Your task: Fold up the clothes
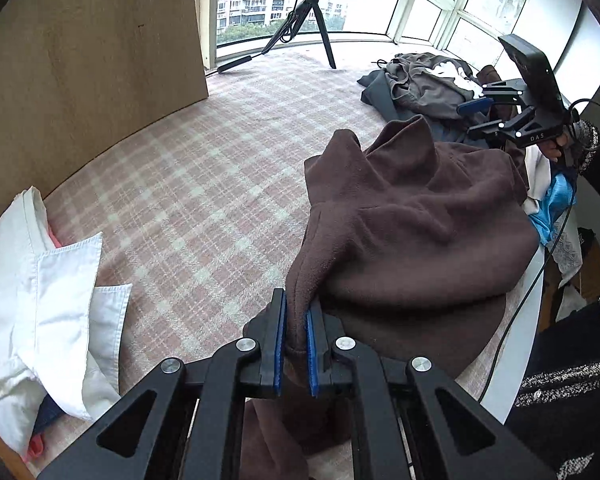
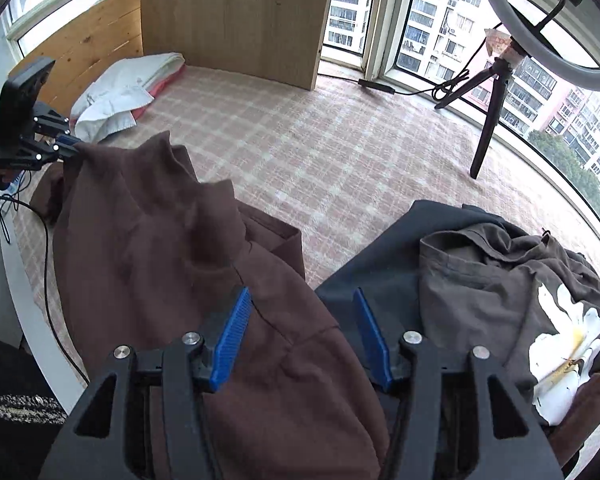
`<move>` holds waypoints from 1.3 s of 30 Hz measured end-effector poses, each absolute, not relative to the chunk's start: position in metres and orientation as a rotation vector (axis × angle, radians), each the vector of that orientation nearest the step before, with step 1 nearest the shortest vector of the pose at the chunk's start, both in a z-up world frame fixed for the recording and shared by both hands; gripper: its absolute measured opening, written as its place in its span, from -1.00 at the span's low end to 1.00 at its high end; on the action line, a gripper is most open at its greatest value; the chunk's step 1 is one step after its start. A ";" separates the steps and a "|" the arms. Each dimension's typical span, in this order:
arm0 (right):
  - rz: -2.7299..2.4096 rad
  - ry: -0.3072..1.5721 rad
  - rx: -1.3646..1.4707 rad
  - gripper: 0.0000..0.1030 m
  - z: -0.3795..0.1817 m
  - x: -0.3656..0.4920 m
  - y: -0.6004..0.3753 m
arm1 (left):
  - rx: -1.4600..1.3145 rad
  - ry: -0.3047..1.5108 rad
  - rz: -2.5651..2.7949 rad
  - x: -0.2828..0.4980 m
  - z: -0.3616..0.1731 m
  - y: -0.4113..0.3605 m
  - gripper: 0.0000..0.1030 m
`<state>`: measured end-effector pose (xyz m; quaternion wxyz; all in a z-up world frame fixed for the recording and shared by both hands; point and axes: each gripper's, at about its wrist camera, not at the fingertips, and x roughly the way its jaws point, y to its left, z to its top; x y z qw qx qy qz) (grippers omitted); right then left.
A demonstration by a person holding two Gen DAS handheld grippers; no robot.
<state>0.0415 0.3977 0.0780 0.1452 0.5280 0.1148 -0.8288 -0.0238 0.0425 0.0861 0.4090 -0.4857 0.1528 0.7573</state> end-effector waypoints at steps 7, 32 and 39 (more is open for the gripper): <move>-2.344 0.316 1.513 0.02 0.071 0.056 0.405 | -1.258 0.368 1.908 -0.027 0.081 0.041 -0.84; -2.581 0.056 1.180 -0.87 0.196 0.099 0.423 | -0.950 0.363 2.159 0.005 0.220 0.030 -0.86; -2.761 0.150 0.887 -0.88 0.295 0.107 0.427 | -0.658 0.434 2.277 0.025 0.330 0.031 -0.86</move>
